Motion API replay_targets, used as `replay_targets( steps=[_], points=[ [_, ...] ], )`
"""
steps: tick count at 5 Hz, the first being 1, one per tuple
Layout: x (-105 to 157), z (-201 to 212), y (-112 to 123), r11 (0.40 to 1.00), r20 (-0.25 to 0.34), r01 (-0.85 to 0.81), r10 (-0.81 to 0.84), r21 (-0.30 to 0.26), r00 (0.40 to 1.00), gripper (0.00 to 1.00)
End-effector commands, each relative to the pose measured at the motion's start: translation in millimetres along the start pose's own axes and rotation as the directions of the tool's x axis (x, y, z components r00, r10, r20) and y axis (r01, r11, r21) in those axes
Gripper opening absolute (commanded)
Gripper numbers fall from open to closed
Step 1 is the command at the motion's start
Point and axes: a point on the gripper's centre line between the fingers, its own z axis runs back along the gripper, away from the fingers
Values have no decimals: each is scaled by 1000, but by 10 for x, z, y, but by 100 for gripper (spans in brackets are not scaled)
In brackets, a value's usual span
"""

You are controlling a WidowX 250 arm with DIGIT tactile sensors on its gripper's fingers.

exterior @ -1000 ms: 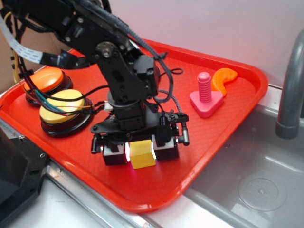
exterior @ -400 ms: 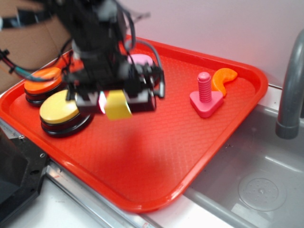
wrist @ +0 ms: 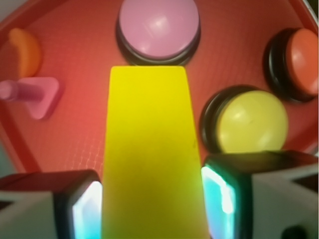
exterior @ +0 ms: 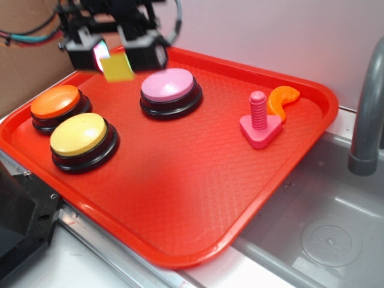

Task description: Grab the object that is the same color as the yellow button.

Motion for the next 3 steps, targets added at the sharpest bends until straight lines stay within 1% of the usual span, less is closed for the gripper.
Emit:
replay_targets(
  steps=[1, 2, 3],
  points=[
    [307, 543, 128, 992, 112, 113, -106, -55, 988, 0],
    [326, 661, 180, 996, 163, 79, -71, -41, 984, 0],
    [359, 701, 260, 998, 189, 25, -15, -52, 982, 0]
  ],
)
